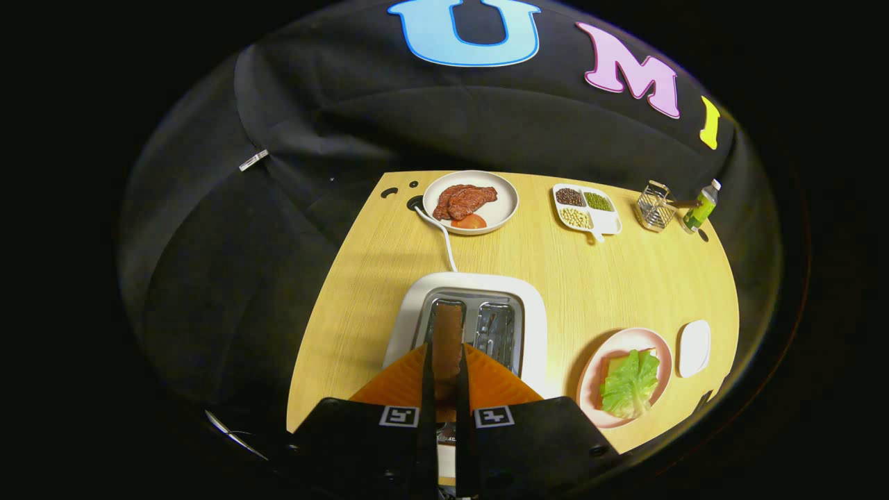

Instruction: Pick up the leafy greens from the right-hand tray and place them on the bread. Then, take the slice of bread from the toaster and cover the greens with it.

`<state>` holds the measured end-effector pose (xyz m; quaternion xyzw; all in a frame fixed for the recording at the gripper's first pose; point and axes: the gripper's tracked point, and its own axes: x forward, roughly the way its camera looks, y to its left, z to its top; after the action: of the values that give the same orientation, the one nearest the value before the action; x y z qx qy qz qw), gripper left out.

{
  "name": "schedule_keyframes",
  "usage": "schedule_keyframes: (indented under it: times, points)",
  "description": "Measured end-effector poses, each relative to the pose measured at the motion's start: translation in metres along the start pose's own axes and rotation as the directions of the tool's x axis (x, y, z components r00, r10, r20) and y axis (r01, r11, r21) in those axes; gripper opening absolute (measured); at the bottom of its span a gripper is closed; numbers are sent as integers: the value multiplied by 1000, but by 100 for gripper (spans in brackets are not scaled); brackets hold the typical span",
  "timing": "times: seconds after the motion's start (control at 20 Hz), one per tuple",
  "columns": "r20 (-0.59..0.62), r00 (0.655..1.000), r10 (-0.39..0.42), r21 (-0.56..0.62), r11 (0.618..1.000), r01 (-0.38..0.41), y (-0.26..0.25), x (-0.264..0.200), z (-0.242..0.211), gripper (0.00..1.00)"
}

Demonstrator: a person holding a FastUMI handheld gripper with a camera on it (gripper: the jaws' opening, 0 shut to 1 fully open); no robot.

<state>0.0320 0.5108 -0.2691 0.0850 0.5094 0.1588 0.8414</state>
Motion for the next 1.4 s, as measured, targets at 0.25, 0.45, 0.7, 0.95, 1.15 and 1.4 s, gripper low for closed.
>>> schedule_keyframes:
  times: [0.25, 0.45, 0.7, 0.95, 1.15, 1.4]
  points:
    - [23, 997, 79, 20, 997, -80, 7, -22, 14, 12]
    - [86, 983, 164, 41, 985, -167, 3, -64, 38, 12]
    - [168, 947, 273, 81, 954, -289, -13, -126, 65, 12]
    - [201, 917, 345, 70, 929, -364, -71, -170, 67, 12]
    - [203, 926, 317, 64, 940, -336, -134, -180, 51, 12]
    - [169, 946, 278, 157, 940, -304, -201, -155, 13, 12]
